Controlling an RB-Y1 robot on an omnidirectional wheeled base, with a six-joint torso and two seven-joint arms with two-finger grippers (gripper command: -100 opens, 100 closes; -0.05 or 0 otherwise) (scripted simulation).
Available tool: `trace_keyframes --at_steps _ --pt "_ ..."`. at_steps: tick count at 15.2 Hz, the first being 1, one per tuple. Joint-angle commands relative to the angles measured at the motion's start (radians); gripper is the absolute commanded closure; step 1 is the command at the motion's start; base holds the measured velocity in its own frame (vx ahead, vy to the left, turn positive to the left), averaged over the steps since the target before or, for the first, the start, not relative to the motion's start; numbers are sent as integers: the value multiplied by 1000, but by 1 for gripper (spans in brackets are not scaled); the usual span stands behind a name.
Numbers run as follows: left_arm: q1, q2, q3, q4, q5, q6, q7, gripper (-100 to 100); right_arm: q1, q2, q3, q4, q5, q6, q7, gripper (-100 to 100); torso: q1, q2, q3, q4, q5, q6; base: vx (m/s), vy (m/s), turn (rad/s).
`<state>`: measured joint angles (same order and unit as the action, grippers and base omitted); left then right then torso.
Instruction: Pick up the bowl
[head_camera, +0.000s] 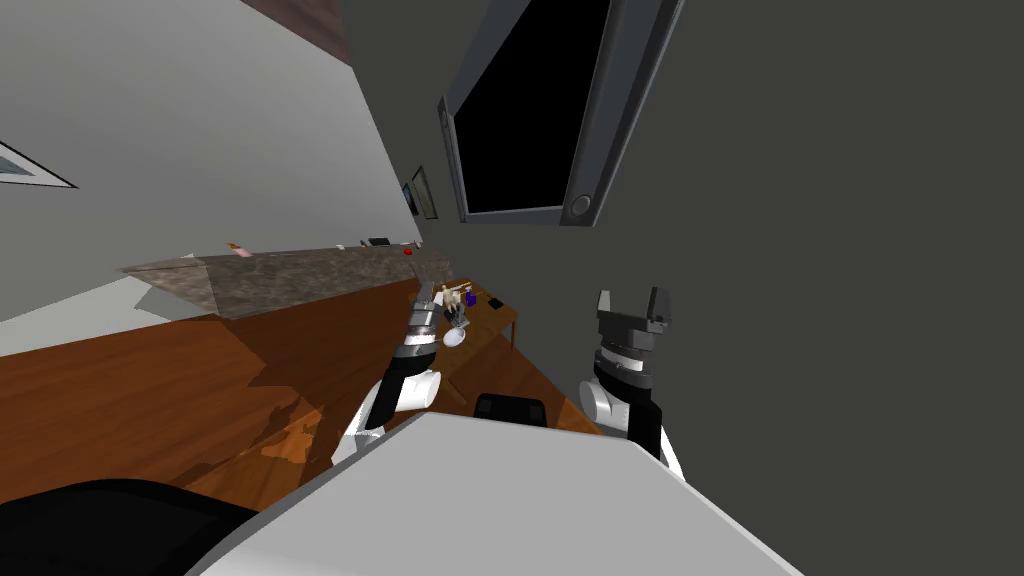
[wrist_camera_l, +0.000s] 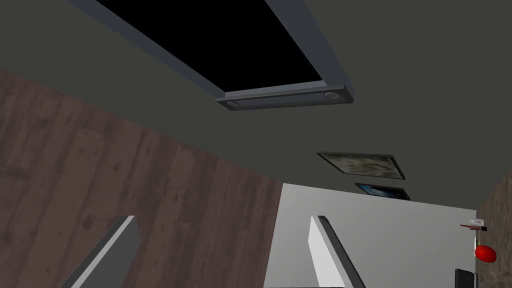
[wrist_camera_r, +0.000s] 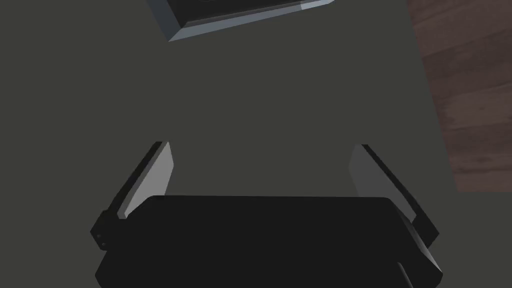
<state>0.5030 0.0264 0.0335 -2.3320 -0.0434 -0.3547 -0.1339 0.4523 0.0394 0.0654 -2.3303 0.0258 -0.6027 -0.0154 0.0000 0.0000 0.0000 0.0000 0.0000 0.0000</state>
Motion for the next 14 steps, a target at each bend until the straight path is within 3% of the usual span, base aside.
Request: trace_keyframes --at_steps 1,6,8,11,14 --pt "0 45 6 9 5 23 0 -100 0 0 0 0 0 0 0 0 0 0 0 0 0 0 2 5 -53" --pt "1 95 22 31 18 79 -1 -100 0 0 0 0 0 0 0 0 2 -1 0 0 0 0 9 20 -86" --pt "2 121 37 52 30 132 -2 -100 0 0 0 0 0 0 0 0 3 -1 -1 0 1 0 16 28 -92" --pt "3 131 45 64 37 163 -3 -100 0 0 0 0 0 0 0 0 3 -1 -1 0 1 0 12 31 -98" --pt "5 149 64 91 53 228 -3 -100 0 0 0 0 0 0 0 0 3 -1 0 0 1 0 7 29 -106"
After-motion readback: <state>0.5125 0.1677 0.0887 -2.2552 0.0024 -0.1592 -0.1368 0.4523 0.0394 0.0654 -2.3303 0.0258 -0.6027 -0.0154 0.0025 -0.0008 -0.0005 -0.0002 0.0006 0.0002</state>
